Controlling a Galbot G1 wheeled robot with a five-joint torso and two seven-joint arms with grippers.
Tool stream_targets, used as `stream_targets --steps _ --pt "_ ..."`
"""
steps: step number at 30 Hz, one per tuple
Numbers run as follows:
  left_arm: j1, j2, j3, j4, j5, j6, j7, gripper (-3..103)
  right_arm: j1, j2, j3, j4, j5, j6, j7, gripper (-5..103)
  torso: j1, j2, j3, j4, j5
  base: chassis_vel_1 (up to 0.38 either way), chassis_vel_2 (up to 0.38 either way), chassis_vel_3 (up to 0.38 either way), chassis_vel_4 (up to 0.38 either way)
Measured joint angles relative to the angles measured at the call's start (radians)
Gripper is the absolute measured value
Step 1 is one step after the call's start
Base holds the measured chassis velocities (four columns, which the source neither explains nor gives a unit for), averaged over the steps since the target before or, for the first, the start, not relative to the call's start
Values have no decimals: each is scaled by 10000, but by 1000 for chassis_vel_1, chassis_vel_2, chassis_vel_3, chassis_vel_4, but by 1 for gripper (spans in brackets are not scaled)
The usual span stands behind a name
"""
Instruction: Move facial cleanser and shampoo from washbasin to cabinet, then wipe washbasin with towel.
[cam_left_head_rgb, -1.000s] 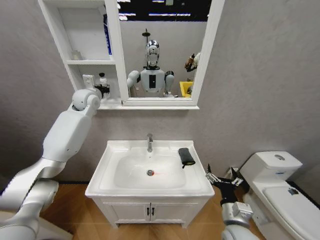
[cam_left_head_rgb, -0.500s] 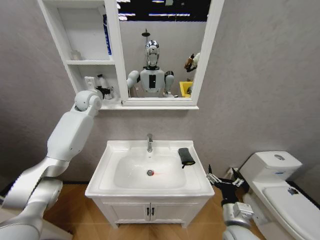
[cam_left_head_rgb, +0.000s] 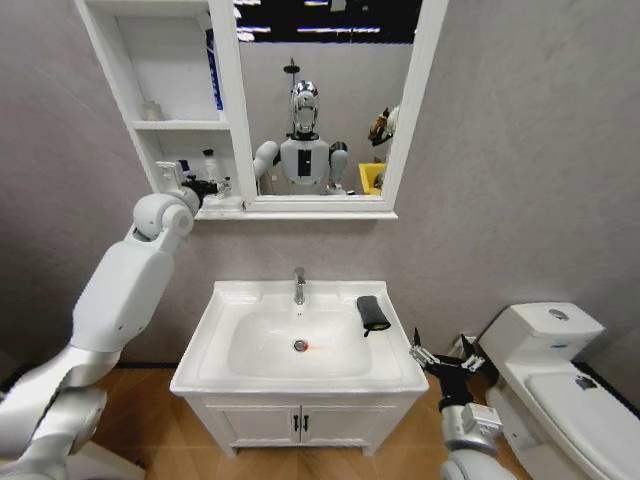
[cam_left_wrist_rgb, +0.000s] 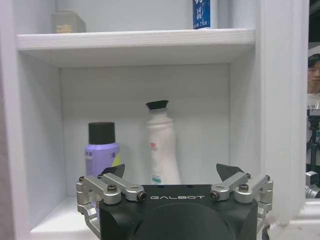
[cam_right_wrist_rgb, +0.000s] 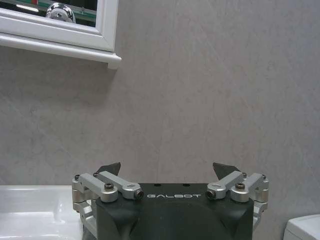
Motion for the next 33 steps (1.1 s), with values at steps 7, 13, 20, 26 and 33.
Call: stream_targets --steps 7,13,20,26,33 --pt "2698 630 -1614 -2995 -39 69 -523 100 -24 -1 46 93 35 9 -21 100 -2 0 -2 0 3 0 0 0 0" --pt "7001 290 -3887 -5676 799 142 -496 100 -214 11 99 236 89 209 -32 100 -2 0 -2 -2 0 0 0 0 0" --pt "11905 -1877 -5829 -7493 3669 -705 1059 100 -545 0 71 442 176 403 -180 100 -4 1 -2 0 3 0 0 0 0" --pt "13998 -3645 -6319 -7536 5922 -2781 3044 100 -828 -11 51 560 280 610 -408 100 -5 2 -3 1 3 0 0 0 0" --pt "14909 -4967 -6754 -6427 5938 -4269 3792 100 -1419 -5 -97 794 272 424 -1004 100 -1 0 0 0 0 0 0 0 0"
